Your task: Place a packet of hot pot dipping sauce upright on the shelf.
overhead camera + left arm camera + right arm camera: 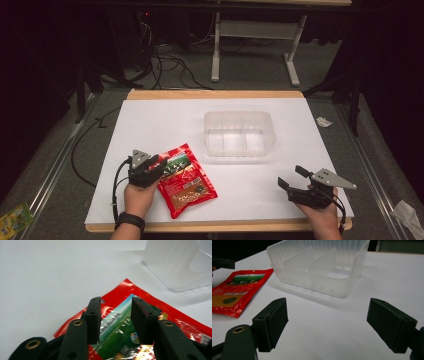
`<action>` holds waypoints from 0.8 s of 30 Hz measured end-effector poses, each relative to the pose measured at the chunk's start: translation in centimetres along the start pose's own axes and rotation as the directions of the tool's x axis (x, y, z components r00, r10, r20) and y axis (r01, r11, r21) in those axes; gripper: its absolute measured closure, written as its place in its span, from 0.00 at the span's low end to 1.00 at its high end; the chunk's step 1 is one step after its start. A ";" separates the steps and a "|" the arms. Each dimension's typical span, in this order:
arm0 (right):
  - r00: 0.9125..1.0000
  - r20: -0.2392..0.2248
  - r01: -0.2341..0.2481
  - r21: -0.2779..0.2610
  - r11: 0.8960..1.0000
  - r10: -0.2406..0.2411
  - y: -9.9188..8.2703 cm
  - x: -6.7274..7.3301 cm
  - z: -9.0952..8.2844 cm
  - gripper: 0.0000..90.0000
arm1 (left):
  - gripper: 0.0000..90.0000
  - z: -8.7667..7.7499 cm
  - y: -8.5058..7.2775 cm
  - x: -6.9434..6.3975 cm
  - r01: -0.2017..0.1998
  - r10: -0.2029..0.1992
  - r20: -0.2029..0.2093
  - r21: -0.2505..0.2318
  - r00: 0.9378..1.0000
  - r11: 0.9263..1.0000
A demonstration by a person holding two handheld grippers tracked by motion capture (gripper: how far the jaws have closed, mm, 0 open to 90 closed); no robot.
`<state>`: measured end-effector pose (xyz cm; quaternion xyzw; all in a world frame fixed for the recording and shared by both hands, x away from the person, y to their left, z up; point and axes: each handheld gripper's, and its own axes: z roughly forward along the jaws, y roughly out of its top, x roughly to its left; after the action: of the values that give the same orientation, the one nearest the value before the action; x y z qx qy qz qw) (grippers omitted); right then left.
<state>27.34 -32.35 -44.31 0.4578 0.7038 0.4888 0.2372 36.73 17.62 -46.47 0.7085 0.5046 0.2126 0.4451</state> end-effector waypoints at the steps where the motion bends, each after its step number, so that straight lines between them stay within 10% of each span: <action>1: 1.000 -0.001 -0.002 0.003 1.000 0.002 0.0 0.1 0.0 0.19 | 0.65 -0.2 -0.1 0.6 0.020 -0.020 0.001 0.002 1.000 1.000; 9: 1.000 -0.005 0.009 0.016 1.000 -0.009 0.0 0.4 0.3 0.19 | 0.52 -0.5 -0.8 4.2 0.152 -0.151 -0.016 0.076 0.988 0.986; 24: 0.999 -0.006 0.032 0.028 0.999 -0.032 0.0 0.8 0.7 0.19 | 0.54 0.9 -1.0 4.3 0.214 -0.225 0.059 0.149 0.973 0.965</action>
<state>27.56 -31.28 -44.48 0.4483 0.7184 0.4765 0.2365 38.58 21.20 -48.39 0.6857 0.5766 0.0984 0.4332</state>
